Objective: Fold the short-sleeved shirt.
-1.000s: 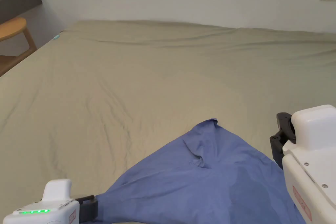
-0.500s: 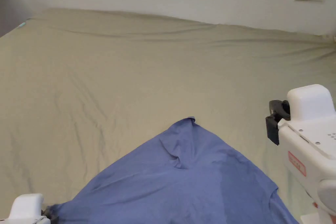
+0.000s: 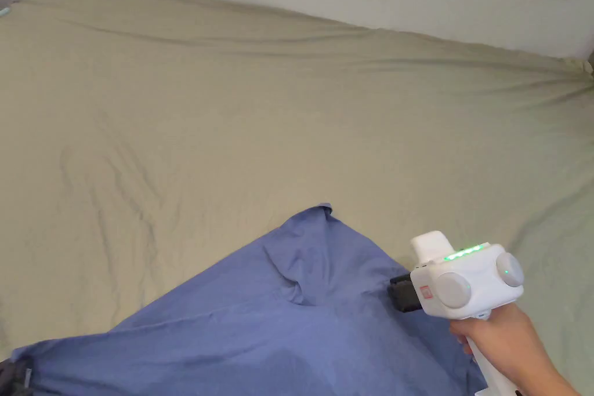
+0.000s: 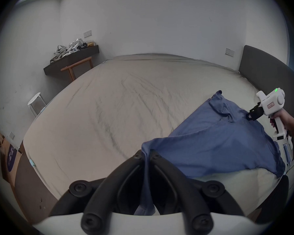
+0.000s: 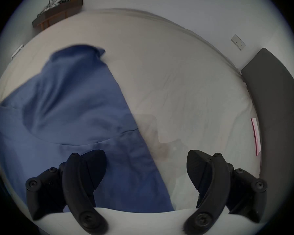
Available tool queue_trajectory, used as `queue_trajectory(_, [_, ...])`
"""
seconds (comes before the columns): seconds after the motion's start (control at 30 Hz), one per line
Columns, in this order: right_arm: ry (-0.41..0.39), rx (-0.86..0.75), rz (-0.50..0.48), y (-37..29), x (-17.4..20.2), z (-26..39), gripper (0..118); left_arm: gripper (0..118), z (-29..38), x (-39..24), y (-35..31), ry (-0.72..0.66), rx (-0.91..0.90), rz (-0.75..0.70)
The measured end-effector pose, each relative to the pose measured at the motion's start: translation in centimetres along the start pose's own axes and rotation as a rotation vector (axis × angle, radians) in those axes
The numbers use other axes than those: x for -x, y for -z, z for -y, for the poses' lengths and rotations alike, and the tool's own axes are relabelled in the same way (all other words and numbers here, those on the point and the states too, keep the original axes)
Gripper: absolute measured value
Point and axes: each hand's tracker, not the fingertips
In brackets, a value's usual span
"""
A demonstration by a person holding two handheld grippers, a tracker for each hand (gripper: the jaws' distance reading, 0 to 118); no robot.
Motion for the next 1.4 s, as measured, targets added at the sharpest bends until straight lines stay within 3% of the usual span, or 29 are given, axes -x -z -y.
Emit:
queue_trajectory(0.13, [0.033,-0.023,-0.054,0.4,-0.5,0.1,101,1,0.3,-0.1,0.5,0.004,0.031,-0.008])
queue_trajectory(0.2, [0.036,-0.016,-0.111,0.4,-1.1,0.1,92,1,0.4,-0.2,0.9,0.007,0.036,-0.011])
queue_trajectory(0.27, [0.044,-0.020,-0.214,-0.2,-1.3,0.1,53,1,0.4,-0.4,1.2,0.012,0.042,-0.010])
queue_trajectory(0.33, [-0.038,-0.065,-0.164,-1.4,-0.3,0.3,3,1,0.2,-0.4,1.3,0.016,0.041,-0.012])
queue_trajectory(0.47, [-0.090,-0.062,-0.098,-3.0,0.6,0.2,3,1,-0.4,-0.5,0.7,0.012,0.013,-0.006])
queue_trajectory(0.6, [-0.030,-0.182,-0.090,-8.5,-0.8,0.4,3,1,-1.8,-0.2,-0.6,-0.011,-0.038,0.010])
queue_trajectory(0.73, [-0.029,-0.324,-0.021,-16.6,-1.9,1.5,3,1,-3.9,-0.4,-2.6,0.005,-0.127,0.022])
queue_trajectory(1.03, [0.121,-0.633,0.152,-32.6,-6.1,5.9,3,1,-10.3,-0.4,-8.2,0.025,-0.369,0.031])
queue_trajectory(1.1, [0.118,-0.707,0.227,-35.6,-5.9,7.0,3,1,-12.0,-0.3,-9.5,0.014,-0.431,0.004])
queue_trajectory(1.3, [0.125,-0.851,0.326,-43.0,-4.9,8.1,3,1,-17.0,-0.9,-14.6,0.008,-0.592,0.023])
queue_trajectory(1.4, [0.171,-0.903,0.361,-45.6,-5.0,7.8,3,1,-18.9,-1.1,-16.7,0.011,-0.644,0.020])
